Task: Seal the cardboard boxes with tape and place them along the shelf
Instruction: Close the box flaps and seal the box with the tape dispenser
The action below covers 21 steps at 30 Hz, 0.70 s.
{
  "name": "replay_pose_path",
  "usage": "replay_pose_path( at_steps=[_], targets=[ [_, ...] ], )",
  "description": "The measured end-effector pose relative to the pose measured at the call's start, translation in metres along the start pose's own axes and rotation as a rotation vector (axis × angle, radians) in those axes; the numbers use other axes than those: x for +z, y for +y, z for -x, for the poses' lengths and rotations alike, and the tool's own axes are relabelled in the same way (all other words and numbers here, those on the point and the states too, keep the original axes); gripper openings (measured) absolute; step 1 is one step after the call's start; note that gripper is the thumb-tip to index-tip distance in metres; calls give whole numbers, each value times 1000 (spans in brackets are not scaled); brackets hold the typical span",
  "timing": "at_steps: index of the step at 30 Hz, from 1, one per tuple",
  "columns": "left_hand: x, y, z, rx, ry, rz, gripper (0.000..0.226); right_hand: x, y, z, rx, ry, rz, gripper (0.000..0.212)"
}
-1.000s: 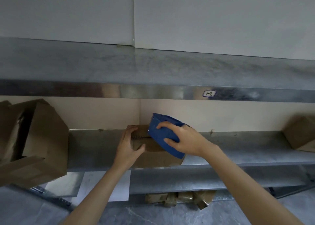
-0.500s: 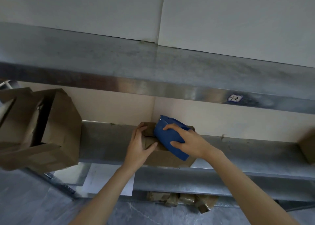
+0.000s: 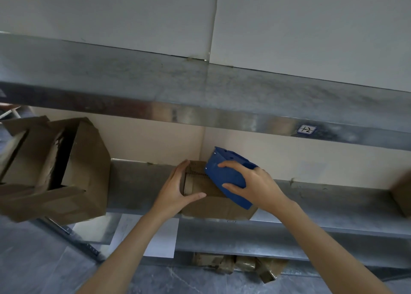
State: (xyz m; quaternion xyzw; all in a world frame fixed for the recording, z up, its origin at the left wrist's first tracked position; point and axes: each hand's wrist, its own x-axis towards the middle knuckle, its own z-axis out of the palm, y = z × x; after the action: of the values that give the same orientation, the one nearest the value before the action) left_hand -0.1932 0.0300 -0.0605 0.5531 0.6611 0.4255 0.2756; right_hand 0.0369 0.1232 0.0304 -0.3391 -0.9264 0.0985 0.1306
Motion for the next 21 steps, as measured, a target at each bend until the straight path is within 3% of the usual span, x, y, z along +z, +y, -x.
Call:
replay_pose_path(
  at_steps=[6, 15, 21],
  targets=[
    [-8, 7, -6, 34, 10, -106, 91, -9, -2, 8, 3, -84, -69, 48],
    [-27, 39, -16, 112, 63, -13, 36, -27, -13, 9, -43, -114, -66, 47],
    [-46, 62, -20, 153, -148, 22, 38, -31, -21, 15, -183, -144, 56, 49]
  ],
)
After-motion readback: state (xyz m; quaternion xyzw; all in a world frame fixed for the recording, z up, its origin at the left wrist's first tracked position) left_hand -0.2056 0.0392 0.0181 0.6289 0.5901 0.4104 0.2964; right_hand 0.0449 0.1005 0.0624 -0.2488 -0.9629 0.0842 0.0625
